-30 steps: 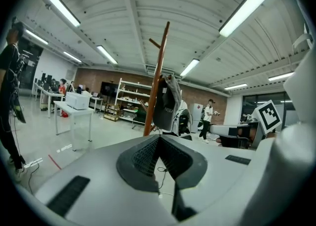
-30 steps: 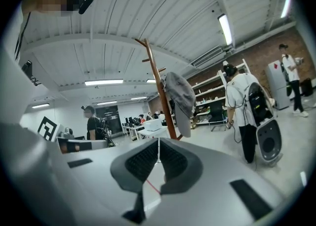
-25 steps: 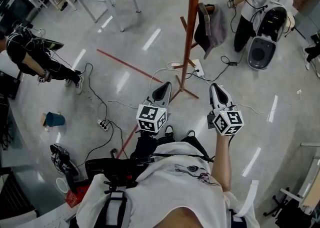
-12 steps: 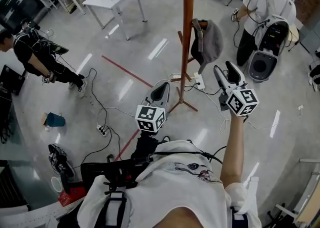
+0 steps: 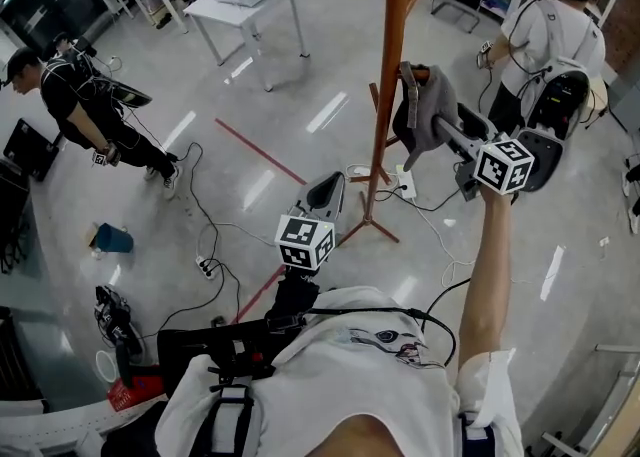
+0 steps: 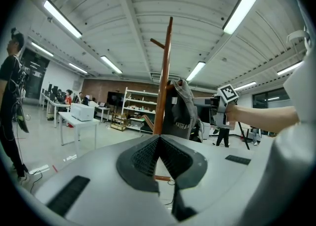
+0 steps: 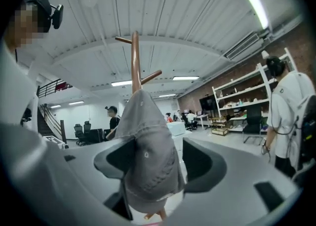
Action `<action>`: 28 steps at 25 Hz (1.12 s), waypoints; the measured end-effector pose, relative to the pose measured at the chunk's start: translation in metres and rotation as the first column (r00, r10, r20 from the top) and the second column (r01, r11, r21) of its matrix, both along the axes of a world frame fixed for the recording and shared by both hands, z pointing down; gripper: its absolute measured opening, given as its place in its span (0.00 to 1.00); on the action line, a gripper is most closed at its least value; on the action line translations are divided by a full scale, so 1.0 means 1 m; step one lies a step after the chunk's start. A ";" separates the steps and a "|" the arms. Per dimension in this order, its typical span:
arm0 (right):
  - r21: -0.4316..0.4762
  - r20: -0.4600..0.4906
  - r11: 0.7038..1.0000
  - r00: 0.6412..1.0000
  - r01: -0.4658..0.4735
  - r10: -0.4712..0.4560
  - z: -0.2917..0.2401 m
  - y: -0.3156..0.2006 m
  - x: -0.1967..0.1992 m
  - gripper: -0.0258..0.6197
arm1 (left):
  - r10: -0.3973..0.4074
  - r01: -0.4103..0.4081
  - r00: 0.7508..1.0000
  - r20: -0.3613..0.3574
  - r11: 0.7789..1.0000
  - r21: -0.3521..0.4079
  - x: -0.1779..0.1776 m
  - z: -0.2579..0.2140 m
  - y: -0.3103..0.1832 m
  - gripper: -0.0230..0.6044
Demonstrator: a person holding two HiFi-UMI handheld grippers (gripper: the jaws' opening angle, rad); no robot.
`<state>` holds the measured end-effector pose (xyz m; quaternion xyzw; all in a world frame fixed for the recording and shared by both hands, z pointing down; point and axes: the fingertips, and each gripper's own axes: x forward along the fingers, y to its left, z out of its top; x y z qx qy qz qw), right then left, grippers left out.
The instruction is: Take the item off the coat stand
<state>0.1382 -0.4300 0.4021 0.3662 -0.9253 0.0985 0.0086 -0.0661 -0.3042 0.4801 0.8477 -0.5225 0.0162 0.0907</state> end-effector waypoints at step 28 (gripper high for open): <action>0.153 0.064 0.956 0.968 -0.250 0.243 -0.022 0.056 0.069 0.08 | 0.004 -0.004 1.000 0.001 1.000 -0.008 -0.003 0.000 -0.010 0.02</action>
